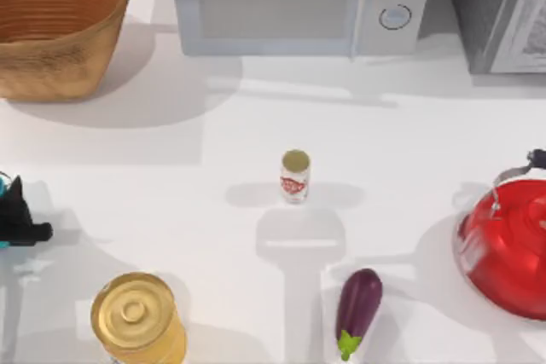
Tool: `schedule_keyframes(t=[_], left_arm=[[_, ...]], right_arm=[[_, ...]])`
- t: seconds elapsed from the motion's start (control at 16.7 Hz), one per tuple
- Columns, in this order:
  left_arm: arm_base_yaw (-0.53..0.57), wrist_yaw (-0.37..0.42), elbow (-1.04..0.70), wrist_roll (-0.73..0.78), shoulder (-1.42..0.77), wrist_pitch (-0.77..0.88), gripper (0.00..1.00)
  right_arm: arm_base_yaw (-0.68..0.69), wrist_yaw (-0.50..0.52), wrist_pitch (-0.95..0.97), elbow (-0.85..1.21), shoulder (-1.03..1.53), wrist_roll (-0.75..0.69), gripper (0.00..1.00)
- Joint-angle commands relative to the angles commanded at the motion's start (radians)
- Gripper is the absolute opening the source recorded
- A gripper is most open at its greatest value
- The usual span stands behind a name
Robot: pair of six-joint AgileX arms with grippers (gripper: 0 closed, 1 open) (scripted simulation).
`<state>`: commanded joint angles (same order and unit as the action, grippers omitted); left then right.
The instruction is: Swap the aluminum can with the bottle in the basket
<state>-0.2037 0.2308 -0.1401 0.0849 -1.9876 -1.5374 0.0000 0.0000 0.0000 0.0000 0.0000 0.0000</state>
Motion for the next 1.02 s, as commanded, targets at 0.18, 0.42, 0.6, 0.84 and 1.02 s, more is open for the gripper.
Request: schedule_keyframes(t=[0.18, 0.42, 0.6, 0.84, 1.02], left_arm=[[-0.001, 0.0, 0.001, 0.002, 0.0, 0.0, 0.0], [-0.044, -0.045, -0.079, -0.001, 0.059, 0.085, 0.0], [-0.088, -0.099, -0.218, -0.003, 0.153, 0.218, 0.0], [-0.103, -0.157, -0.464, -0.009, 0.273, 0.478, 0.0], [-0.073, -0.176, -0.661, -0.015, 0.319, 0.722, 0.0]], right_arm=[[0.0, 0.0, 0.0, 0.0, 0.0, 0.0, 1.0], [0.0, 0.0, 0.0, 0.0, 0.0, 0.0, 1.0], [0.0, 0.0, 0.0, 0.0, 0.0, 0.0, 1.0], [0.0, 0.0, 0.0, 0.0, 0.0, 0.0, 1.0], [0.0, 0.0, 0.0, 0.0, 0.0, 0.0, 1.0]])
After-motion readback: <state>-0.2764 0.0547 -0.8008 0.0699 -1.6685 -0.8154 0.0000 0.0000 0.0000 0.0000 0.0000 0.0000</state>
